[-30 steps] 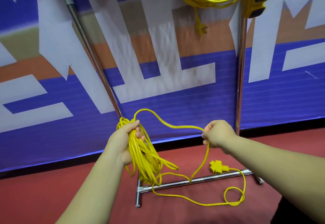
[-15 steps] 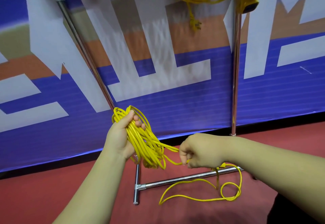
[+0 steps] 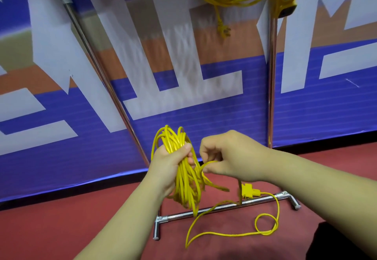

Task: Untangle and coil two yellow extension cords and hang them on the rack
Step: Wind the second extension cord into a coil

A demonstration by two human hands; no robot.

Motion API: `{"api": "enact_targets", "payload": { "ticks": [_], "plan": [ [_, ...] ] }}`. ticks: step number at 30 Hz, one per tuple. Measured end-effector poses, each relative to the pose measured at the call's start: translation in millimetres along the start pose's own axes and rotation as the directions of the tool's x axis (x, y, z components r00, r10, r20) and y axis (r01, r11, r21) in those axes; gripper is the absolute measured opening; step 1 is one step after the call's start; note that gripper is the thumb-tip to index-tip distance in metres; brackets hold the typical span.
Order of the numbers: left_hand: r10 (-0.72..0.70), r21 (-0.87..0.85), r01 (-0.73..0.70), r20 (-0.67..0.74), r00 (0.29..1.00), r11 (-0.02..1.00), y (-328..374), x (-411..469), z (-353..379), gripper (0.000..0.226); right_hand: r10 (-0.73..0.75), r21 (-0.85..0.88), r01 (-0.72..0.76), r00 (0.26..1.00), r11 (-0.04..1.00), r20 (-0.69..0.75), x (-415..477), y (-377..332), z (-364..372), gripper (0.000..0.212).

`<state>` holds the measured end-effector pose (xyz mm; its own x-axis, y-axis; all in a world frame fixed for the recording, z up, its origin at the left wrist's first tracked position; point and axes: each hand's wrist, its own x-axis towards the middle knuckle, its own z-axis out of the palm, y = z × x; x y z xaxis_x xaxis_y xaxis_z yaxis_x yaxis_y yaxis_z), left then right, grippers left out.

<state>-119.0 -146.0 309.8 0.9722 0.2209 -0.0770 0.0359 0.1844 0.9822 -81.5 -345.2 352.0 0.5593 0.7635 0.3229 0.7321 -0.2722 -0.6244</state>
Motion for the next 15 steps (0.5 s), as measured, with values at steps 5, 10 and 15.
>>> {"api": "enact_targets", "payload": {
  "ticks": [5, 10, 15],
  "plan": [
    [-0.094, -0.001, 0.095, 0.130, 0.987, 0.996, 0.8, -10.3, 15.5, 0.027, 0.082, 0.224, -0.067, 0.995, 0.972, -0.056, 0.4, 5.9, -12.8, 0.024],
    [-0.134, -0.107, 0.170, 0.280, 0.951, 0.980, -3.5, -16.5, 25.0, 0.038, 0.142, 0.369, -0.100, 0.986, 0.924, -0.089, 2.1, 16.2, -22.8, 0.026],
    [-0.157, -0.122, 0.210, 0.344, 0.926, 0.970, -4.5, -17.9, 29.8, 0.031, 0.185, 0.423, -0.131, 0.979, 0.897, -0.088, 3.1, 23.5, -22.2, 0.028]
  ]
}}
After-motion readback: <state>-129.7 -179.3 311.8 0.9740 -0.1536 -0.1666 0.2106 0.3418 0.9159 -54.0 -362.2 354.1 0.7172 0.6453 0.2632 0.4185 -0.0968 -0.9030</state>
